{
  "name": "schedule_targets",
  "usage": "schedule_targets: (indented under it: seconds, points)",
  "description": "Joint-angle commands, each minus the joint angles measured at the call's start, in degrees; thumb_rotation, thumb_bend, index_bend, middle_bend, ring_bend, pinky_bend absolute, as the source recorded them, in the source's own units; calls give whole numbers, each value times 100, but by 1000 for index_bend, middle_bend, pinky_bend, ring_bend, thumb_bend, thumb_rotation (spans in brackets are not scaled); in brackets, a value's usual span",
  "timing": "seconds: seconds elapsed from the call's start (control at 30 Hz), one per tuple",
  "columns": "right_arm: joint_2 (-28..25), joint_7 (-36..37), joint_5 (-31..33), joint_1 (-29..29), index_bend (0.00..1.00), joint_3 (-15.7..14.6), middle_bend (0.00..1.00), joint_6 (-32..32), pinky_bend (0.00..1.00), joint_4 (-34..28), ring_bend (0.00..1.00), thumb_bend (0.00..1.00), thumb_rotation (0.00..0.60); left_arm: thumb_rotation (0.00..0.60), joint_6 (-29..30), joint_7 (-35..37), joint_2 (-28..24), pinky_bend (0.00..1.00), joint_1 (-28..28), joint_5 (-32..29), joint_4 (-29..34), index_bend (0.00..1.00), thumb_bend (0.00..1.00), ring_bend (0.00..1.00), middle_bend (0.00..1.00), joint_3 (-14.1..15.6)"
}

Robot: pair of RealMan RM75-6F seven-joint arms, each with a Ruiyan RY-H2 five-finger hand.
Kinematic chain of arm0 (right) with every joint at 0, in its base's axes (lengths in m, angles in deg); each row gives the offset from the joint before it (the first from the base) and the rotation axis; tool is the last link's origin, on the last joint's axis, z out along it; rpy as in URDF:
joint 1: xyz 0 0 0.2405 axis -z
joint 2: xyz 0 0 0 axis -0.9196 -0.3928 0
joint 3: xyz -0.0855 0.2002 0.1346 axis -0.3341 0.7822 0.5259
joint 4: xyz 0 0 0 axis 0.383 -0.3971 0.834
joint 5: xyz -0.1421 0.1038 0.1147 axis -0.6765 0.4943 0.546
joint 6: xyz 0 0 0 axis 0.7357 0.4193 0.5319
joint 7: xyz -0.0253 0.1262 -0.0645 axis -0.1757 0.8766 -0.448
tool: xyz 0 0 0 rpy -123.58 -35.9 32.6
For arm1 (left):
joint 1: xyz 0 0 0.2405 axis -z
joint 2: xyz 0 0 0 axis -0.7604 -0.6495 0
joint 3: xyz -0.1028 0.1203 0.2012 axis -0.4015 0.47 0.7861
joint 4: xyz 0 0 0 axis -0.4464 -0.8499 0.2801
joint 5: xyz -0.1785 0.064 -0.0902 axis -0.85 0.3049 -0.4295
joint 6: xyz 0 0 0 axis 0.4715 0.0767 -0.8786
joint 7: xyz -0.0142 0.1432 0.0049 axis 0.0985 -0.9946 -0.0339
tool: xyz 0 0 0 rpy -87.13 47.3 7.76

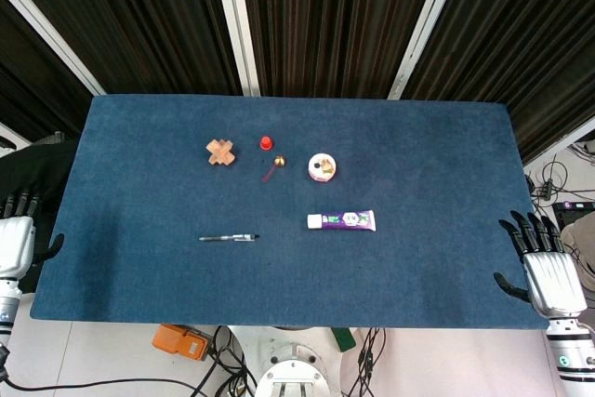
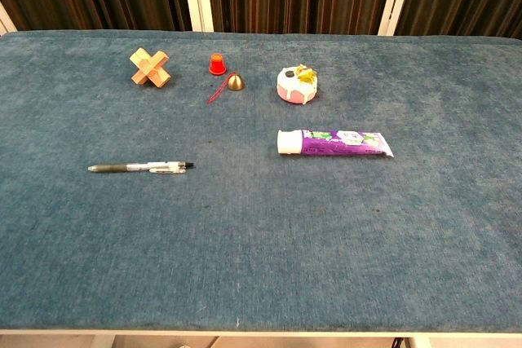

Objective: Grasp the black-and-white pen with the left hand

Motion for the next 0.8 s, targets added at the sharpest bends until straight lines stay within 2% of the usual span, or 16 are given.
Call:
schedule_targets:
  seconds: [0.03, 0.37, 0.47, 0.6, 0.67, 0.8]
  points:
    - [0, -10, 11, 4, 204, 8, 119, 1, 47, 8, 35, 360, 600, 600, 31, 19, -7, 131, -10, 15, 14, 111, 277, 0, 56, -7]
    - [-43, 102, 145, -35, 203, 39, 119, -159, 47, -20, 35, 359, 600, 600, -31, -157, 19, 131, 7, 48, 155, 111, 277, 0, 56, 59]
    - [-80, 116, 152, -45, 203, 16, 119, -221, 47, -27, 35, 360, 600, 600, -115, -382, 32, 131, 75, 262, 425, 111, 277, 0, 56, 190]
    - [-107, 78, 170, -44, 203, 5, 119, -253, 47, -67, 35, 360, 600, 600, -327, -335, 35, 132, 216, 617, 913, 111, 273, 0, 56, 361]
    - [-107, 70, 173, -59, 203, 4, 119, -285, 47, -75, 35, 359, 600, 600, -487, -442, 15, 134, 332, 655, 1166, 111, 270, 0, 56, 369]
    - [-98, 57, 212, -105, 204, 21, 119, -372, 47, -69, 35, 359, 600, 600, -720, -1249, 89, 137, 583, 440, 1661, 112, 269, 0, 56, 246]
